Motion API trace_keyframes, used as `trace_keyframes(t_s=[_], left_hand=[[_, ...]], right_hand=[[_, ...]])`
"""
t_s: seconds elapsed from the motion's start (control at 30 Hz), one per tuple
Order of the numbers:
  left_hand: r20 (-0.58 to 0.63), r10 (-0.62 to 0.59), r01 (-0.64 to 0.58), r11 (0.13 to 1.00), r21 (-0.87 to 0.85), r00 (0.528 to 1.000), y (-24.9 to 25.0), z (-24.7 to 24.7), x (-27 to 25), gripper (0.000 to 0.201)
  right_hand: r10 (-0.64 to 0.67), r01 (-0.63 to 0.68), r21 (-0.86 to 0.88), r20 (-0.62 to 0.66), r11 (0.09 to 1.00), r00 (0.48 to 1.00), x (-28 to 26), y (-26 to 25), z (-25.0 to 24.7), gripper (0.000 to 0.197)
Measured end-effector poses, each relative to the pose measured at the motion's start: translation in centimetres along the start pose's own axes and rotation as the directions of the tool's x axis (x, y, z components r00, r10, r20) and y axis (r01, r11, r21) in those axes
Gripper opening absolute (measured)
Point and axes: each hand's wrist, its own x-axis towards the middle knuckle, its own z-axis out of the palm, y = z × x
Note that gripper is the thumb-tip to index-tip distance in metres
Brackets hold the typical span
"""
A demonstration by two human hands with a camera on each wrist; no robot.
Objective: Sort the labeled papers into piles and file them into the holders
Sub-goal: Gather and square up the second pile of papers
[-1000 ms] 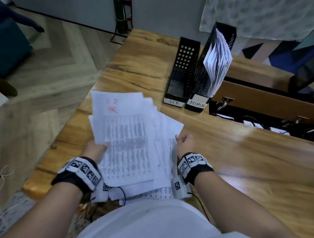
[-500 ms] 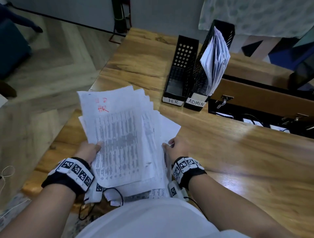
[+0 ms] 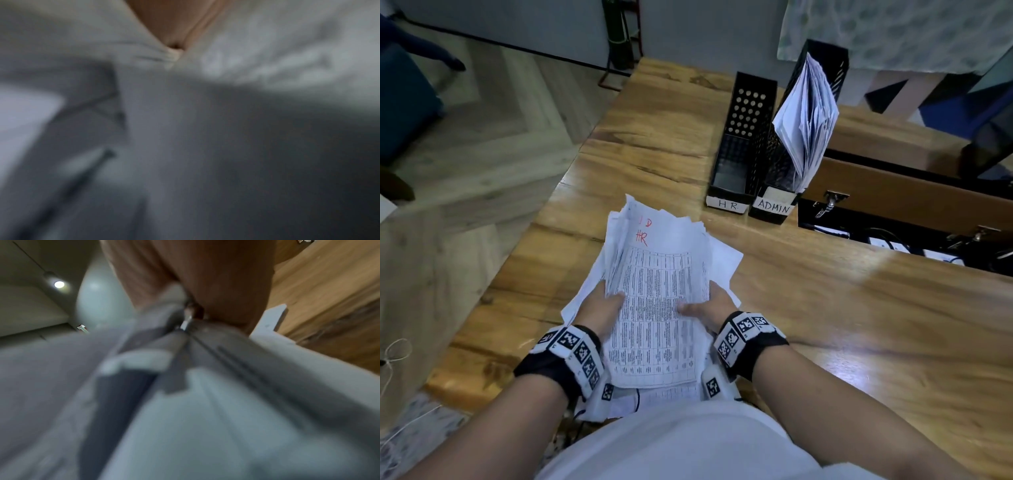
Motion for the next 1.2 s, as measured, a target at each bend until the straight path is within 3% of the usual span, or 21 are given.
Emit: trace_keyframes(t_s=[0.07,0.13,0.23,0.33,0.47,0.6,0.67,0.8,0.93,1.07,1.2], left_hand=[[0.019,0.002,0.001,0.991,-0.131,1.000,-0.2,-0.2,0.0,0.040],[-0.065,0.010,-0.021,0.986,-0.163,0.998,-0.2,-0.9,0.5,0.042],[-0.182,0.068,-0.058,0.996,0.063,0.981,-0.2,-2.2,1.2,0.038],[-0.149,0.176,-0.120,0.938,0.325,0.973,-0.8,-2.1,1.7,0.038],[-0.099,0.143,-0.101,0.934,0.342,0.985,-1.3,-0.9,1.2,0.038],[-0.143,0.084,-0.046,0.966,0.254,0.986,-1.4,-1.1,1.5,0.030],[-0.141,0.125,-0.084,0.961,0.263,0.982,-1.4,-1.3,1.8,0.036],[-0.055,0.211,-0.159,0.860,0.484,0.976,-1.2,-1.2,1.9,0.032],[0.011,0.193,-0.158,0.763,0.627,0.981,-1.0,-1.2,2.3,0.022],[0.015,0.183,-0.146,0.728,0.670,0.983,-1.1,-1.2,2.1,0.019],[0.041,0.189,-0.172,0.752,0.637,0.981,-1.5,-1.5,2.3,0.015]], right_hand=[[0.020,-0.013,0.120,-0.055,0.993,0.998,-0.2,-0.1,-0.8,0.038],[0.062,-0.046,0.171,-0.089,0.984,0.994,-0.4,-0.2,-2.5,0.031],[0.151,-0.136,0.137,-0.110,0.981,0.982,-0.4,0.7,-5.4,0.036],[0.212,-0.212,0.013,-0.152,0.977,0.965,-1.4,1.4,-6.0,0.035],[0.173,-0.170,0.035,-0.133,0.985,0.976,-2.8,1.0,-4.4,0.018],[0.120,-0.119,0.019,-0.157,0.993,0.980,-2.8,0.9,-3.4,0.023],[0.111,-0.121,-0.041,-0.199,0.992,0.974,-2.3,1.3,-3.1,0.034],[0.015,-0.072,-0.283,-0.196,0.957,0.980,-1.8,1.5,-2.0,0.053],[-0.114,0.028,-0.601,-0.105,0.799,0.988,-2.3,0.9,-1.1,0.042],[-0.117,-0.039,-0.677,-0.184,0.735,0.976,-2.9,0.7,-0.2,0.046],[-0.069,-0.126,-0.605,-0.289,0.786,0.955,-3.1,0.1,0.4,0.035]])
